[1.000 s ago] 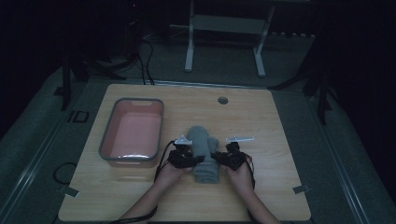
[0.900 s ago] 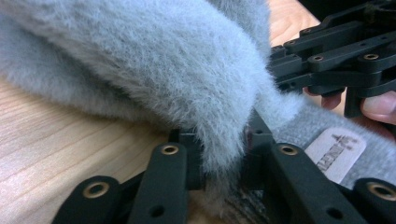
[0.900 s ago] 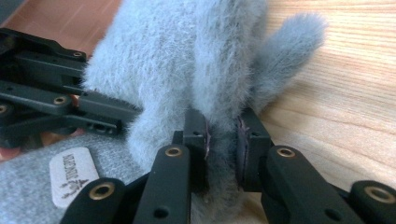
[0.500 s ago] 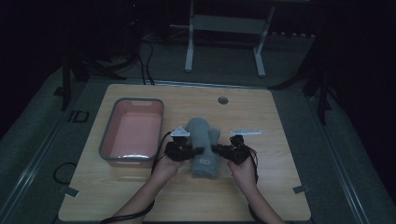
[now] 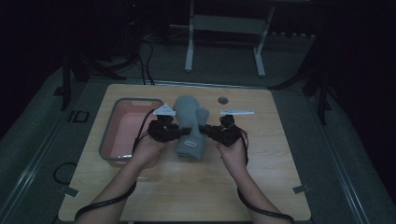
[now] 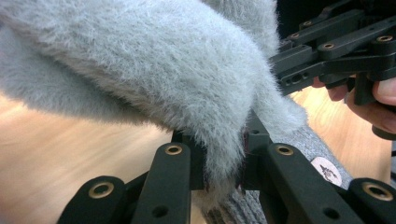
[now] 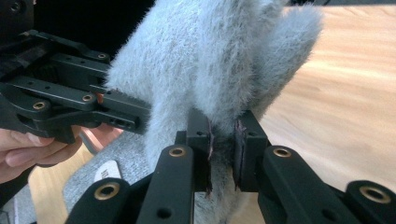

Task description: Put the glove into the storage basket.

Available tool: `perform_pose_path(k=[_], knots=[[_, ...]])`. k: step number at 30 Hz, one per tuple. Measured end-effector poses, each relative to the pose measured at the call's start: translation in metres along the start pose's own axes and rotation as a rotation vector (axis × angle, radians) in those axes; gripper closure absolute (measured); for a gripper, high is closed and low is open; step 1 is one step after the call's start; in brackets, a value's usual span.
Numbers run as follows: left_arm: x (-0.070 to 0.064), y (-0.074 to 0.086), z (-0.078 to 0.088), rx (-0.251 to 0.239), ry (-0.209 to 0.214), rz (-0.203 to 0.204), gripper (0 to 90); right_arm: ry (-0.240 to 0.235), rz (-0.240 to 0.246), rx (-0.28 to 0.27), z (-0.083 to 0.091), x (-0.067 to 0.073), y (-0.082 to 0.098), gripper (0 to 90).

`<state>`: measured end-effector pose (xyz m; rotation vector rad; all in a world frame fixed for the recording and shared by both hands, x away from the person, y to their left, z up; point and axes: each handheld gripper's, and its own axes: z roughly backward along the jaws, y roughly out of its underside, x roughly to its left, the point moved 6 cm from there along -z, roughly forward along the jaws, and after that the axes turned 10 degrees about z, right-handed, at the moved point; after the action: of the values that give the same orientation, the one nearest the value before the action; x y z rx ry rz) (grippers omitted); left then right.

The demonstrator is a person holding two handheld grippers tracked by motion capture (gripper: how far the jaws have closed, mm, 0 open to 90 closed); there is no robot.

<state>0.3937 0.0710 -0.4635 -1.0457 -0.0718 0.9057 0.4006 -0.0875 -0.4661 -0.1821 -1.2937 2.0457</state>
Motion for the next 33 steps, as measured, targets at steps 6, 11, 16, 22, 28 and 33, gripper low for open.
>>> perform_pose_path(k=[6, 11, 16, 22, 28, 33], knots=[[0.021, -0.008, 0.035, -0.013, -0.038, 0.009, 78.4, -0.043, 0.018, -0.006, -0.022, 0.021, -0.029, 79.8], [0.037, -0.011, 0.064, -0.021, -0.077, 0.019, 78.4, -0.079, 0.033, -0.009, -0.042, 0.042, -0.050, 79.8], [0.056, -0.006, 0.091, -0.010, -0.113, 0.041, 78.4, -0.113, 0.042, -0.005, -0.065, 0.062, -0.063, 80.0], [0.082, 0.006, 0.117, 0.022, -0.167, 0.075, 78.4, -0.160, 0.048, 0.010, -0.101, 0.085, -0.070, 80.2], [0.106, 0.029, 0.116, 0.067, -0.218, 0.120, 78.4, -0.148, 0.089, 0.065, -0.137, 0.095, -0.060, 80.1], [0.125, 0.052, 0.091, 0.131, -0.247, 0.176, 78.3, -0.114, 0.065, 0.146, -0.166, 0.085, -0.034, 80.1]])
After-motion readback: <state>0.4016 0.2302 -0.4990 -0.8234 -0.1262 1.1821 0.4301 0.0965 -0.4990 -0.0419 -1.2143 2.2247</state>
